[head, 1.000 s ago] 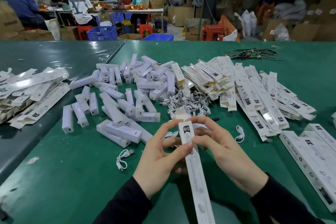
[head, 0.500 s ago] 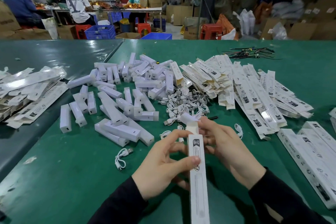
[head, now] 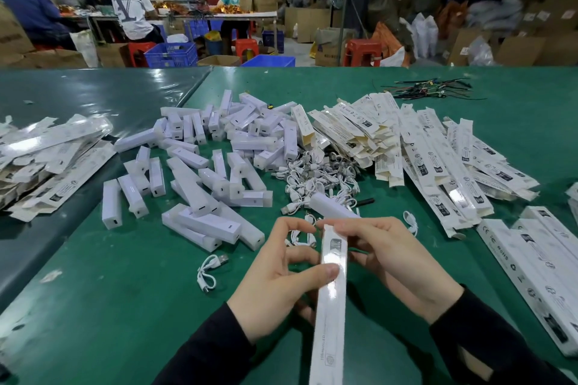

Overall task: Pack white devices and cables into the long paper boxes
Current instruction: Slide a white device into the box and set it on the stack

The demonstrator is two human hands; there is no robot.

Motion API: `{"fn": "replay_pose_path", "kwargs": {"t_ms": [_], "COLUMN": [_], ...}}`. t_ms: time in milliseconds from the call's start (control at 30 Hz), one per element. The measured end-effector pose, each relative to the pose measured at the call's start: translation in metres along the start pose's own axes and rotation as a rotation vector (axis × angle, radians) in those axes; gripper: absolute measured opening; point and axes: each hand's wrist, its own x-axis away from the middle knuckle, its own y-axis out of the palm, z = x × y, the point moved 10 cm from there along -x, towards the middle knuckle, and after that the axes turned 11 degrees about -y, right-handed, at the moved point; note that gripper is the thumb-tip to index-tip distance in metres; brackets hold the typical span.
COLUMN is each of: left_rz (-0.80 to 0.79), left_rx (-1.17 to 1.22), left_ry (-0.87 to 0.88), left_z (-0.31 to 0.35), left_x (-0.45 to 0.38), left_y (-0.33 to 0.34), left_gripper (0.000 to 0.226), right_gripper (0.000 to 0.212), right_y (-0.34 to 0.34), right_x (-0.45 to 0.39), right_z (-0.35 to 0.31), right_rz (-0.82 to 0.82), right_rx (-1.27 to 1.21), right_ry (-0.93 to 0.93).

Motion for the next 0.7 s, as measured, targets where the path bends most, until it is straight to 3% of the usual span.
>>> {"fn": "replay_pose_path", "kwargs": {"t_ms": [167,333,433,533,633,700], "left_rz": [0.047,0.072,0.070,0.062,-0.068,-0.064], "left_rx": [0.037,0.125,0.102,0.120,0.407,0.629], "left_ry": [0.036,0.036,0.012,-0.096,-0.235,-0.170], "left_z": [0.005,0.014,0.016,0.007,-0.004,-0.003], "left_x": [0.000,0.002,0.002,-0.002,-0.003,-0.004], "left_y": [-0.006,-0.015,-0.018,-0.023,-0.010,-0.015], "left_gripper": [0.056,0.053,0.052,0.051,0.049,0.049], "right_gripper": [0.020,0.021,0.032,0.030,0.026,0.030], "right_y": [0.000,-0.001,0.006,0.016,0.016,0.010], "right_x": [-0.001,-0.001,0.002,0.003,0.000,-0.003], "right_z": [-0.004,-0.017,-0.027,-0.026,-0.023,-0.020], "right_rz": [0.009,0.023,-0.058,-0.149,-0.131,-0.055], "right_rx": [0.015,0.081,0.175,0.191,0.045,-0.053], "right_ry": [-0.039,-0.212,-0.323,-0.314,-0.277,-0.243]}}
